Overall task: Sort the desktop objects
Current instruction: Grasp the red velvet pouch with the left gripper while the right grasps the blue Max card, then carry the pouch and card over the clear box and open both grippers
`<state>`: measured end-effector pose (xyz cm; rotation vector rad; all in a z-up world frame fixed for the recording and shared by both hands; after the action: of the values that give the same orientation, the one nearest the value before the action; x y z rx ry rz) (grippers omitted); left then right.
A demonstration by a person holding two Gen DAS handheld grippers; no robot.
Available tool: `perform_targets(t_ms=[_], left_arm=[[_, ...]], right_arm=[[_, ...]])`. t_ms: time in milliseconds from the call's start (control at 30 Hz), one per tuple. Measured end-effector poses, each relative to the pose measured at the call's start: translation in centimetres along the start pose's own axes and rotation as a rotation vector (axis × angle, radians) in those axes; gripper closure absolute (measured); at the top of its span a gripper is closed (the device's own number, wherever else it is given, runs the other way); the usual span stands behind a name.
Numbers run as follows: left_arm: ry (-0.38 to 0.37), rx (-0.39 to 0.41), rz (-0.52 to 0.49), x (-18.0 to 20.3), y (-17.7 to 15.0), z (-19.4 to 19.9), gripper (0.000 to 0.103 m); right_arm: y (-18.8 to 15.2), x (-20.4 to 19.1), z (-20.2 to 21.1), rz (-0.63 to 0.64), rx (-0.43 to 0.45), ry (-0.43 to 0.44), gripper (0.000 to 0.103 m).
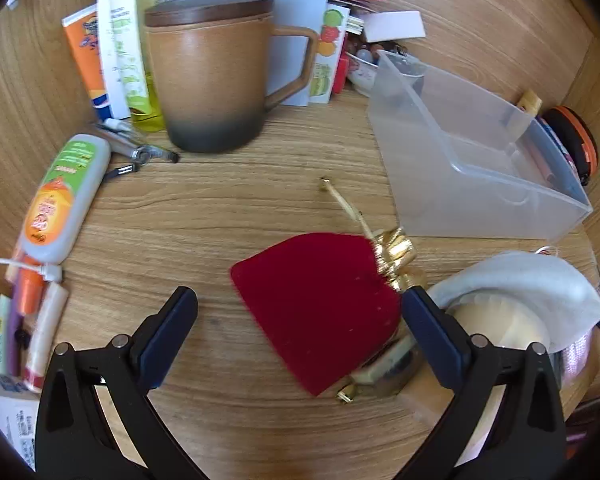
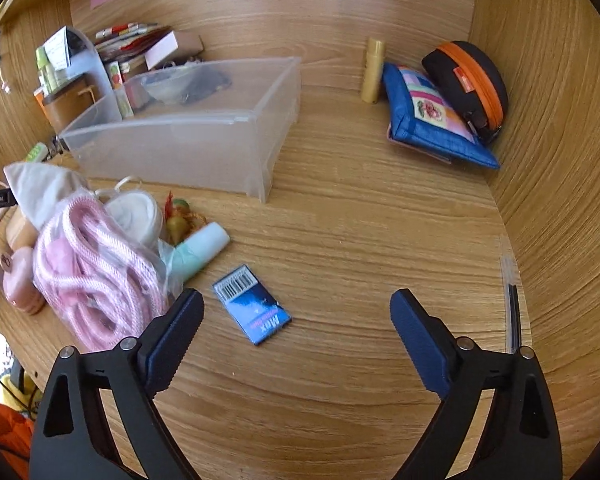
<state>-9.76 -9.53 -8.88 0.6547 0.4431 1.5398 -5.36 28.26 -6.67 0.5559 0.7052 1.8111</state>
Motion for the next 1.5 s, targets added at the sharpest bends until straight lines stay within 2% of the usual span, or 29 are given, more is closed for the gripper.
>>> perform_targets(t_ms=[233, 333, 367, 533, 633, 700, 800, 867, 967, 1033, 1133, 1300, 1500], left_arm=[[-0.052, -0.031, 0.010, 0.2, 0.4, -0.9, 0.000], [-0.049, -0.032, 0.016, 0.3, 1.2, -1.6, 0.000], [-0.042, -0.030, 0.022, 0.2, 1.3, -1.7, 0.000], [-0.016, -0.022, 0.035, -0.1, 1.7, -2.0, 0.000], [-0.015, -0.009, 0.034, -0.2, 1.7, -2.1, 0.000], [0.017, -0.002, 0.030, -0.4, 1.7, -2.1, 0.000], [0.094, 0.008, -0.018, -0.4, 1.5, -2.3, 0.008], [0.096, 0.015, -0.030, -0.3, 1.3, -2.0, 0.012], [0.097, 0.033, -0.061, 0.3, 1.0, -1.6, 0.026], [0.100, 0.050, -0.077, 0.7, 0.9, -1.4, 0.043], [0.090, 0.062, -0.092, 1.0, 0.8, -1.2, 0.060], [0.119, 0.098, -0.072, 1.2, 0.5, -0.5, 0.068], [0.093, 0.139, -0.046, 0.7, 1.0, 1.0, 0.078]], right_arm=[[0.1, -0.5, -1.6, 0.037, -0.027, 0.026, 0.016], [0.1, -0.3, -2.5, 0.046, -0.042, 0.045, 0.024], [0.1, -0.3, -2.8, 0.046, -0.048, 0.052, 0.030], [0.3, -0.2, -3.0, 0.054, -0.033, 0.081, 0.039], [0.2, -0.7, -2.7, 0.072, -0.023, 0.098, 0.051], [0.2, -1.2, -2.6, 0.084, -0.021, 0.108, 0.058], [0.1, -1.5, -2.4, 0.095, -0.018, 0.115, 0.064], [0.1, -1.7, -2.3, 0.100, -0.016, 0.120, 0.068], [0.2, -1.9, -2.3, 0.104, -0.013, 0.121, 0.075], [0.2, -2.0, -2.3, 0.107, -0.010, 0.122, 0.078], [0.3, -1.9, -2.4, 0.098, -0.009, 0.120, 0.078], [0.4, -1.5, -2.4, 0.075, -0.010, 0.113, 0.078], [1.2, -0.9, -1.3, 0.043, 0.018, 0.107, 0.078]])
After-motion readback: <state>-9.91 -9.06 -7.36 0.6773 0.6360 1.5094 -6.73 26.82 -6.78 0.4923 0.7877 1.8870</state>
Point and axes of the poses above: each gripper's, at about its wrist camera, not at the fingertips, and z roughly against the way its jaws point, x to its right, y to its top, the point moved 1 cm from there along -z, roughly the way its jaws point, and after that the axes turned 7 degrees about x, right-handed, at the moved point
